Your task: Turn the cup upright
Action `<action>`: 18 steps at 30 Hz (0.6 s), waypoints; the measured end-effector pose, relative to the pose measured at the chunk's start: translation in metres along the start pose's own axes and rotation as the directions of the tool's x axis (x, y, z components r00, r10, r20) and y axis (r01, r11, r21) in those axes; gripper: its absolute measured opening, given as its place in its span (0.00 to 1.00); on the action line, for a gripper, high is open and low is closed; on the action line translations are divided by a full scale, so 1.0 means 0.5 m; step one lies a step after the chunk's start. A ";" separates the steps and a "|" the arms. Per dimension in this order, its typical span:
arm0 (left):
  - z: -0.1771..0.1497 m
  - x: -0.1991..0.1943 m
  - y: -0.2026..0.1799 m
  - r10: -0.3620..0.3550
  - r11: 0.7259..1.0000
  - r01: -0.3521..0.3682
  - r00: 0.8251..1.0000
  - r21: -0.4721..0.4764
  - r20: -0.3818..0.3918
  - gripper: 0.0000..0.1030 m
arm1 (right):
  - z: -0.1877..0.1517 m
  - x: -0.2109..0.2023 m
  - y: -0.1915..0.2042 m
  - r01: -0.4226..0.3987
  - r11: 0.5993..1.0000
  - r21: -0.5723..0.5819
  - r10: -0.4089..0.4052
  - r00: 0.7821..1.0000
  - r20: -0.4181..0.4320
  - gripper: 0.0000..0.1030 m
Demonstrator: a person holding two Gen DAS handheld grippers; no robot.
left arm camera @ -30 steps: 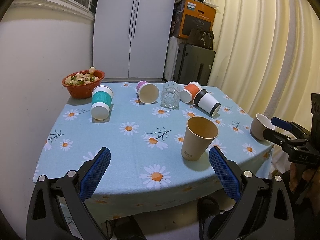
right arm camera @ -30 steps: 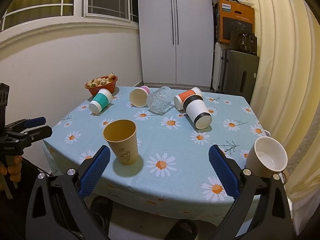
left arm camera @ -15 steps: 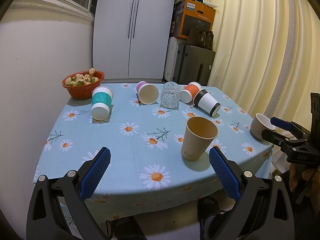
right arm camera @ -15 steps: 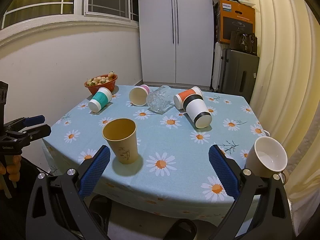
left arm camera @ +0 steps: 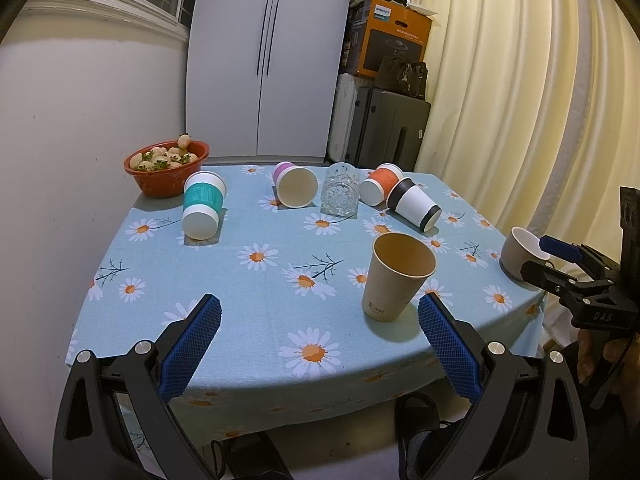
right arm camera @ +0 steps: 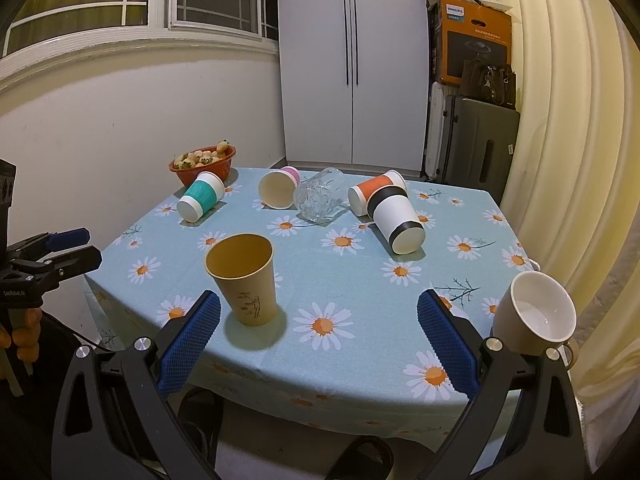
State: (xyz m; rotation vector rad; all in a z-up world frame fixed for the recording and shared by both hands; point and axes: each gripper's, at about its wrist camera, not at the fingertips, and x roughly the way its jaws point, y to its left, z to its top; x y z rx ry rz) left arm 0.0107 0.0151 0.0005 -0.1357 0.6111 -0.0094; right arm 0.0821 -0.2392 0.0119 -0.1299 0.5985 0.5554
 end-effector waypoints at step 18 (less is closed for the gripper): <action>-0.003 0.000 -0.012 0.000 1.000 0.000 1.000 0.026 0.005 0.94 | 0.002 -0.001 0.000 0.002 1.000 0.003 -0.002 1.000 -0.002 0.95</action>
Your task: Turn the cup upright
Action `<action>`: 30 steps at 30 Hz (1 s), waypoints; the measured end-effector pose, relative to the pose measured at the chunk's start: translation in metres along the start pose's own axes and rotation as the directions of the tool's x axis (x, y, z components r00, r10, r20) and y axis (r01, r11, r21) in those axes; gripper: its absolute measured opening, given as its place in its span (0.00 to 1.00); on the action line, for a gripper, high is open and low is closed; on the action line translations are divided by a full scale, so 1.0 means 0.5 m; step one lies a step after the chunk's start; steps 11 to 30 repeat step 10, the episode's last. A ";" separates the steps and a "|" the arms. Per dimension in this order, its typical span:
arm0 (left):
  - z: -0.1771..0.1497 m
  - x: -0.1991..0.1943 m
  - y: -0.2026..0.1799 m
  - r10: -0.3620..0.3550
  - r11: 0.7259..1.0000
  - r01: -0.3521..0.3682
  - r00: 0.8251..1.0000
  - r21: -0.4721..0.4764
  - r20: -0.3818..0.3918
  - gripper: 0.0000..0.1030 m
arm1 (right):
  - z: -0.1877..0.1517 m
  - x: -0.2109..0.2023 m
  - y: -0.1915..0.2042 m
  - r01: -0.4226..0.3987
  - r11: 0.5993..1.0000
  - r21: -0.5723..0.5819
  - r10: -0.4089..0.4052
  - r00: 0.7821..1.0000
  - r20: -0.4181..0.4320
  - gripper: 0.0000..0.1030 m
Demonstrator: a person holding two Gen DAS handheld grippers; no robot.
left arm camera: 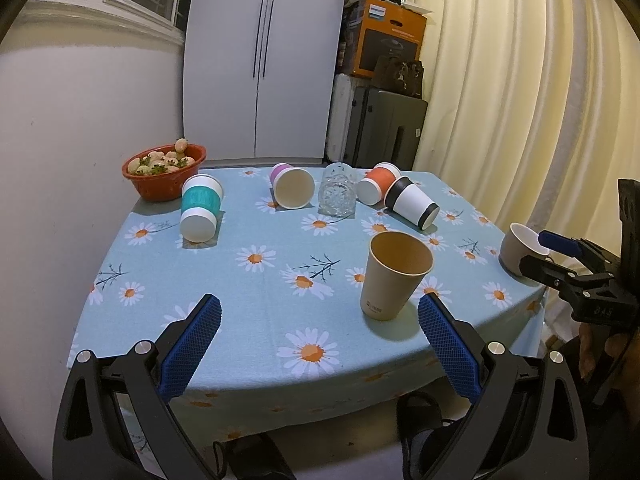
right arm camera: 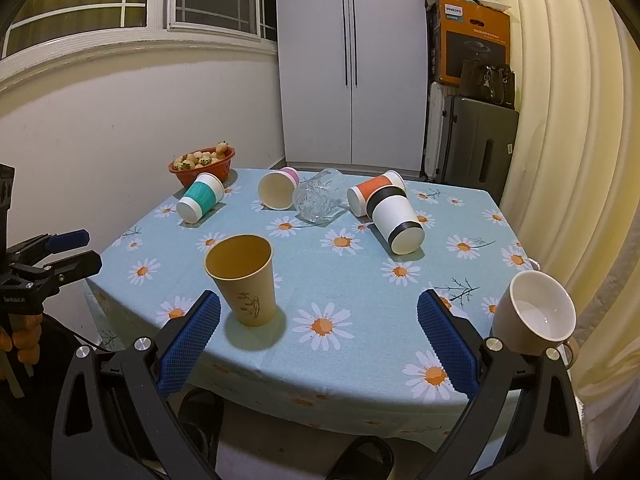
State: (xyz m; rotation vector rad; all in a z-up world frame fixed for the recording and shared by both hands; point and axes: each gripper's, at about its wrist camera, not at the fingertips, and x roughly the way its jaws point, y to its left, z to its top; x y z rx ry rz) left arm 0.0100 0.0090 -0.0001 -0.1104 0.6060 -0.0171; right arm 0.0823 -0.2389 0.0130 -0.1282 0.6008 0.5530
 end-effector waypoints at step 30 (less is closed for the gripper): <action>0.000 0.004 0.009 0.012 1.000 -0.012 1.000 -0.019 -0.009 0.94 | 0.000 -0.001 -0.001 0.000 1.000 0.003 0.000 1.000 0.004 0.95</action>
